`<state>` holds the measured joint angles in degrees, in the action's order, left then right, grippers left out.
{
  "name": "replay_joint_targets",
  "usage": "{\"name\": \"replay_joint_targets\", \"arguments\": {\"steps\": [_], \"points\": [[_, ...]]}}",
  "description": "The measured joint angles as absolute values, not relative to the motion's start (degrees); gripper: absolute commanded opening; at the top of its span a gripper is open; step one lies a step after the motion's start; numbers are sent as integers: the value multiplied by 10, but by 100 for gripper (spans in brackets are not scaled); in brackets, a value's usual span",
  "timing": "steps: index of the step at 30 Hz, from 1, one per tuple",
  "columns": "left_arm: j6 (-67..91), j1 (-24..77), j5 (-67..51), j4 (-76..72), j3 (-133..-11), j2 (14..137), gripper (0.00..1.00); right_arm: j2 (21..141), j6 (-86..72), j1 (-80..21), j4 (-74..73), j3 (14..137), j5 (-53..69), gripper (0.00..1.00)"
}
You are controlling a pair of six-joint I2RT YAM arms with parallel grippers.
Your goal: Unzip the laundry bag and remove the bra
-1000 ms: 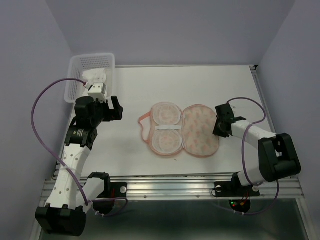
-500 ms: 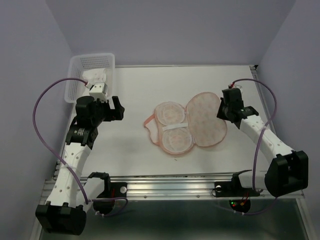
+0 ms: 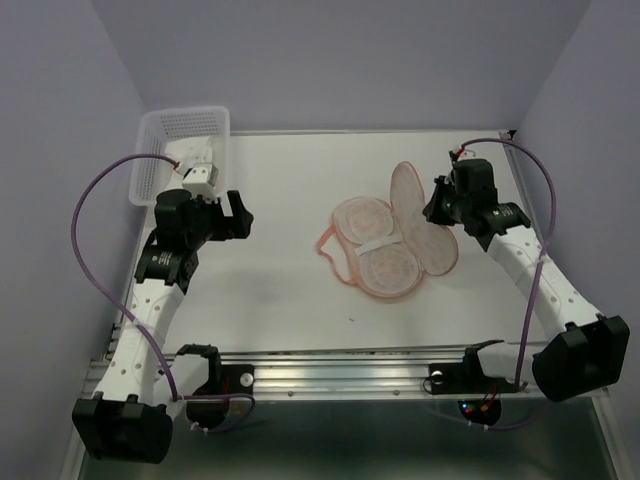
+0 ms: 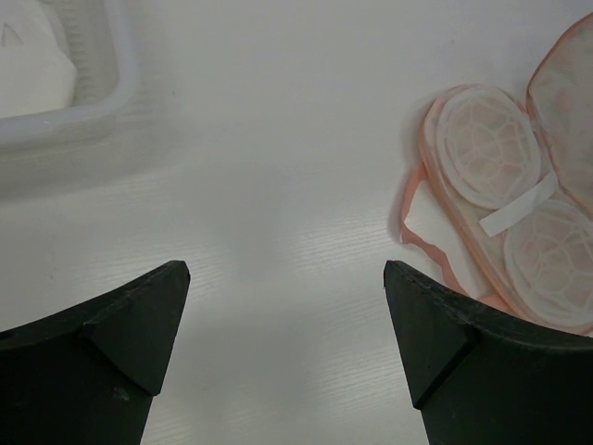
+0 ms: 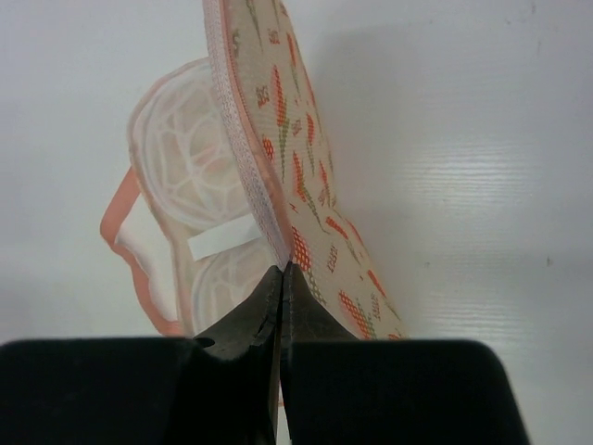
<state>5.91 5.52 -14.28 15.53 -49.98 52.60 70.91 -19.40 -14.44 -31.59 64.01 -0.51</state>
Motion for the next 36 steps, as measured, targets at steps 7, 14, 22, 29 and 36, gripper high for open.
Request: {"name": "replay_joint_targets", "arguments": {"steps": [7, 14, 22, 29, 36], "points": [[67, 55, -151, 150, -491, 533, 99, 734, -211, -189, -316, 640, 48, 1], [73, 55, -161, 144, -490, 536, 99, 766, -238, -226, -315, 654, 64, 1], [78, 55, -168, 135, -473, 536, 99, 780, -269, -258, -313, 660, 71, 2], [79, 55, -175, 130, -472, 539, 99, 804, -288, -284, -304, 660, 75, 9], [80, 55, -180, 126, -462, 539, 99, 820, -303, -309, -273, 647, 83, 9]]}}
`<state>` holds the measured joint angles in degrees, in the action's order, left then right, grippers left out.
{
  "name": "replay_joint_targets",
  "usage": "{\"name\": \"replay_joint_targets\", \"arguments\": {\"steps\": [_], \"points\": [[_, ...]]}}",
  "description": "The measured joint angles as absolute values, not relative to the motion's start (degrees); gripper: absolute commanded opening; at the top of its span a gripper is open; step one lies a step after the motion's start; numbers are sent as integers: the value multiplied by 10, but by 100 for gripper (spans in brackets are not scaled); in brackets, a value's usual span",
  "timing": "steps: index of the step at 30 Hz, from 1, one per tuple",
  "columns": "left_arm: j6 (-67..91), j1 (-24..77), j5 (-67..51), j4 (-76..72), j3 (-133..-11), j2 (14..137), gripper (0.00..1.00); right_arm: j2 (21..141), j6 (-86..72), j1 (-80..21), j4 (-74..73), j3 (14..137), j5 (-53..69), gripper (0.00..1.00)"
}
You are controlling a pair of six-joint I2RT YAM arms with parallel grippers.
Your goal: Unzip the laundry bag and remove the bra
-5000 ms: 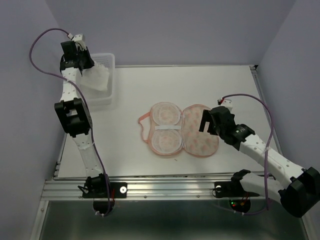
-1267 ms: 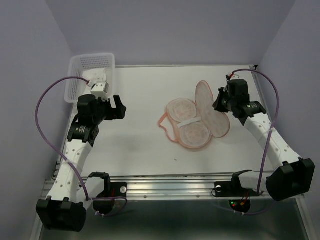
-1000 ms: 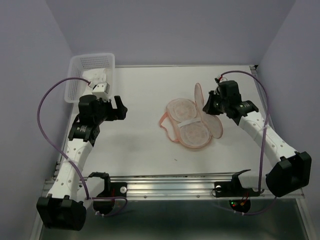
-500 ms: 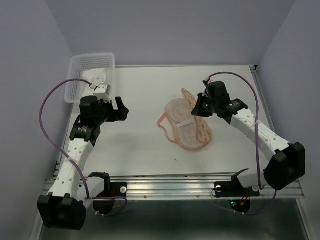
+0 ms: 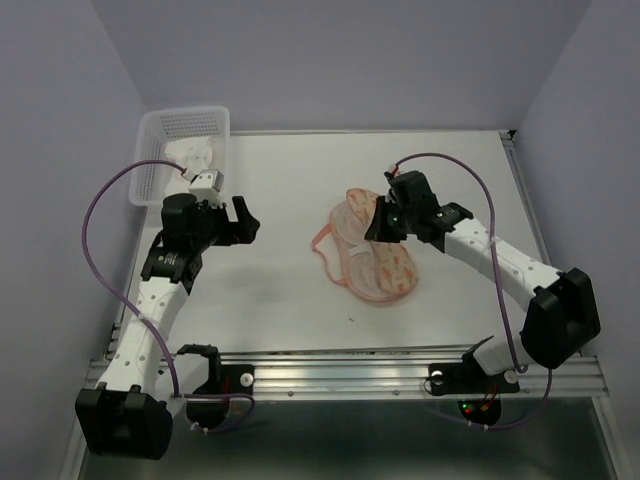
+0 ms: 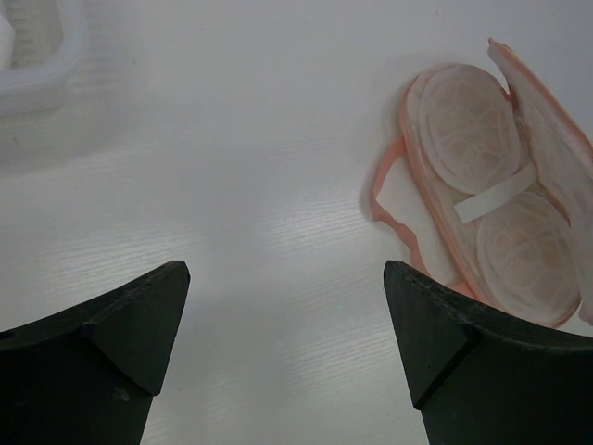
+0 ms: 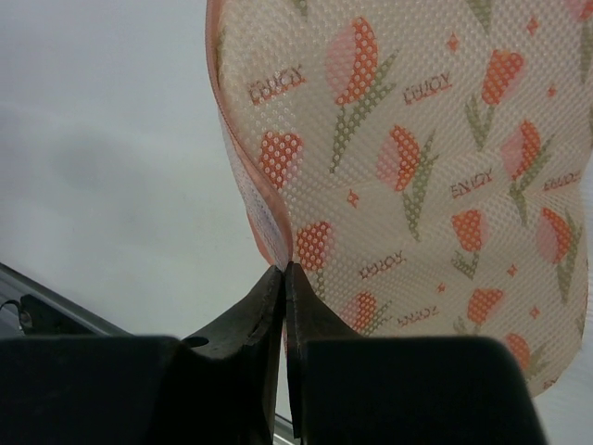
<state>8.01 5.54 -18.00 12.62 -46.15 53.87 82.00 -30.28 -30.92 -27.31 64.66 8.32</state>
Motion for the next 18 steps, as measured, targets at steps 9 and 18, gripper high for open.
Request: {"name": "replay_joint_targets", "arguments": {"steps": [9, 18], "points": [[81, 55, -181, 125, -458, 539, 99, 862, -315, -342, -235, 617, 110, 74], [84, 55, -182, 124, -458, 537, 99, 885, -317, -346, -223, 615, 125, 100]]}}
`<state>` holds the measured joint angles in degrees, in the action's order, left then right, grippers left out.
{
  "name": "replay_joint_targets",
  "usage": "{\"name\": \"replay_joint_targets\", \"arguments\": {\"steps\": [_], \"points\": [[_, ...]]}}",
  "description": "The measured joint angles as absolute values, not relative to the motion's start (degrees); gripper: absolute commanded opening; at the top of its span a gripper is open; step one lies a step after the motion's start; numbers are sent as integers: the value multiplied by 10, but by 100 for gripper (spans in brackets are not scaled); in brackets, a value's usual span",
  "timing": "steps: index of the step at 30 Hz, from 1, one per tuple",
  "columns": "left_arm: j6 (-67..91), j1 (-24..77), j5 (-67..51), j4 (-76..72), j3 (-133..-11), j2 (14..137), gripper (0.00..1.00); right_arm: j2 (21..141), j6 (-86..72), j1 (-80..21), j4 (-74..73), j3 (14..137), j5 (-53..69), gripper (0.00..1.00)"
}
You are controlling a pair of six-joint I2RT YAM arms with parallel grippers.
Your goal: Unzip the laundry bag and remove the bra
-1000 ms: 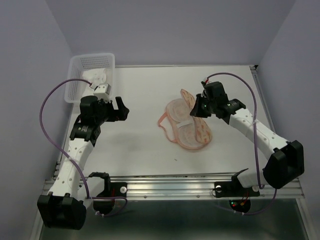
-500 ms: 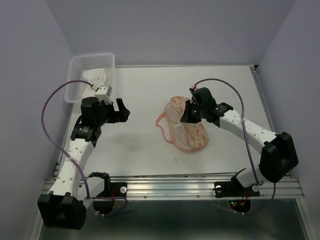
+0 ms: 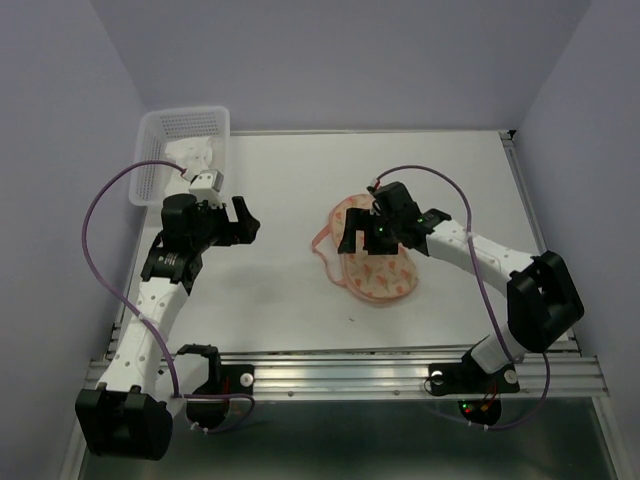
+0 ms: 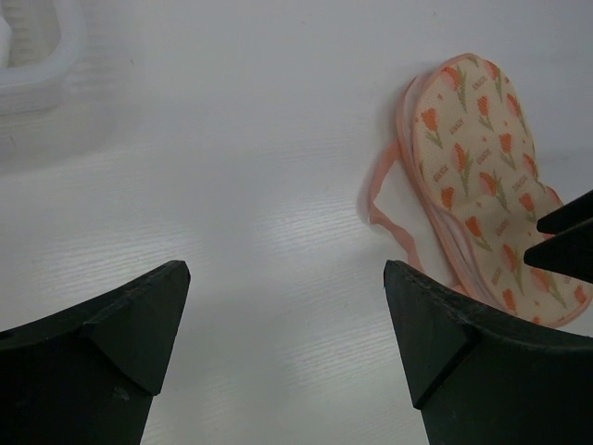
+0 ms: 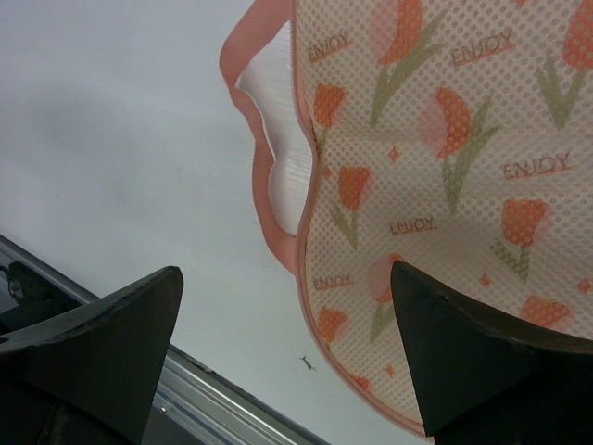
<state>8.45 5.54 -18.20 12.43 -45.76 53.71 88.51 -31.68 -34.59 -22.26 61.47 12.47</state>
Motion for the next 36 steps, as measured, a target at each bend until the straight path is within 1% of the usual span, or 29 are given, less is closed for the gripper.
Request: {"name": "replay_joint_targets", "arguments": {"steps": [4, 8, 12, 14, 18, 21, 25, 28, 32, 36], "points": [[86, 55, -181, 125, -458, 534, 99, 885, -308, -346, -227, 628, 101, 100], [87, 55, -175, 133, -463, 523, 99, 878, -289, -346, -242, 647, 48, 100], [89, 55, -165, 143, -480, 511, 99, 851, -267, -324, -267, 671, -4, 100], [89, 55, -158, 147, -488, 503, 99, 831, -255, -293, -276, 683, -32, 100], [86, 55, -132, 173, -517, 484, 99, 774, -235, -191, -296, 700, -85, 100], [75, 55, -98, 212, -556, 470, 99, 714, -209, -132, -315, 715, -160, 100], [64, 55, -46, 251, -623, 448, 99, 613, -173, -130, -331, 746, -256, 100], [60, 61, -8, 265, -674, 425, 99, 548, -145, -135, -332, 770, -303, 100], [54, 75, 37, 272, -715, 390, 99, 465, -114, -136, -332, 803, -340, 100], [41, 83, 70, 275, -734, 333, 99, 402, -85, -136, -330, 816, -346, 100]]}}
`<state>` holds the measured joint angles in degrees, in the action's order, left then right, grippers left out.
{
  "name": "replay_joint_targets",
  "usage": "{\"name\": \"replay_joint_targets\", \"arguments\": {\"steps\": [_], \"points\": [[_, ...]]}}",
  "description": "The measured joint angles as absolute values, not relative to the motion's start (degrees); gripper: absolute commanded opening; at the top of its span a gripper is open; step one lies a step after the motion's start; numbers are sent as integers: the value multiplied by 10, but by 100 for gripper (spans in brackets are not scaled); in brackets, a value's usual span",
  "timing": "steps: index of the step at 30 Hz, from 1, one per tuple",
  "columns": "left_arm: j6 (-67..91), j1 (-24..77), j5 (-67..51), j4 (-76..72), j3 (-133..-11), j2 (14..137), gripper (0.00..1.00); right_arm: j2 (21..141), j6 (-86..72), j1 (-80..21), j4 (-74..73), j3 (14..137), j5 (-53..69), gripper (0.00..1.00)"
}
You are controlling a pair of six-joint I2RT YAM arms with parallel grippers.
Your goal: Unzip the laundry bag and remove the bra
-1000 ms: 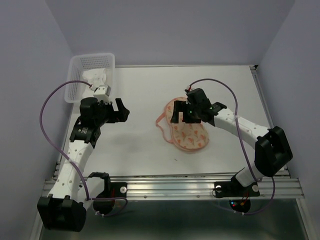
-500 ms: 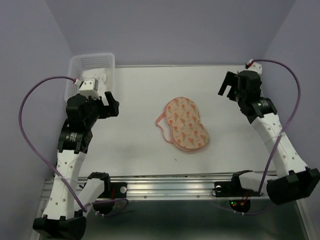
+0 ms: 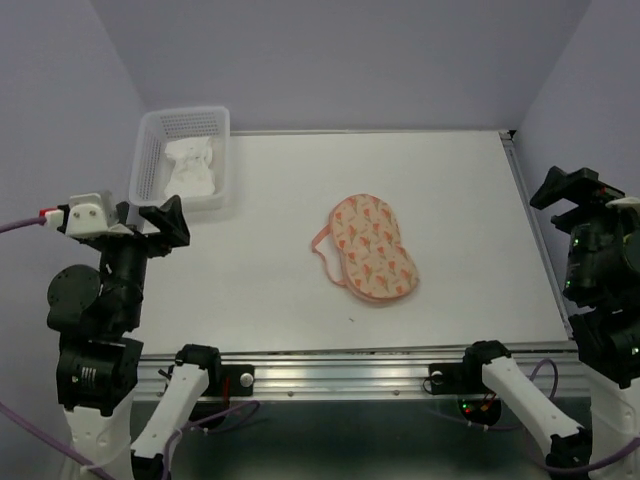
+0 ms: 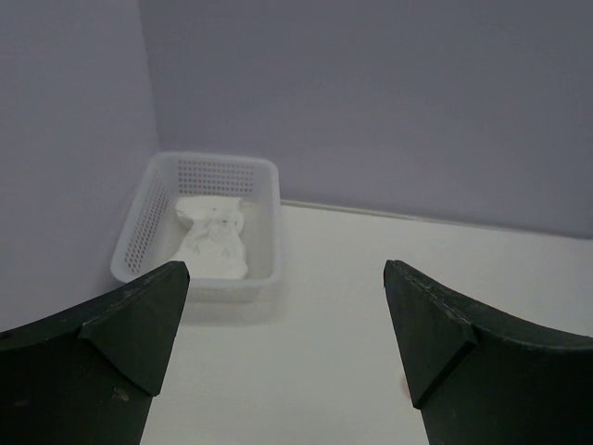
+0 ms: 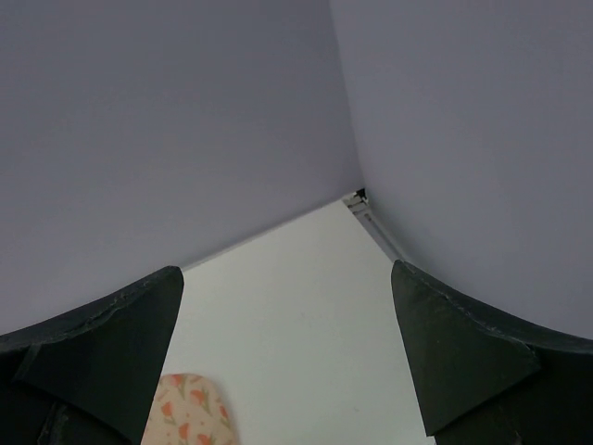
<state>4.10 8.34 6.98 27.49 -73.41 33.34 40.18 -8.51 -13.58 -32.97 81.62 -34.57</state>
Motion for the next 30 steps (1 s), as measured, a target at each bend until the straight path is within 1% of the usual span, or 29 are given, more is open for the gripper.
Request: {"name": "replay_joint_targets", "arguments": {"steps": [7, 17, 30], "points": [[7, 86, 112, 286, -736, 231, 99, 335, -51, -140, -332, 801, -340, 100], [-17, 86, 159, 334, -726, 130, 99, 307, -40, -151, -345, 779, -329, 100], [-17, 86, 167, 365, -721, 123, 99, 300, -41, -158, -345, 769, -313, 100]]}}
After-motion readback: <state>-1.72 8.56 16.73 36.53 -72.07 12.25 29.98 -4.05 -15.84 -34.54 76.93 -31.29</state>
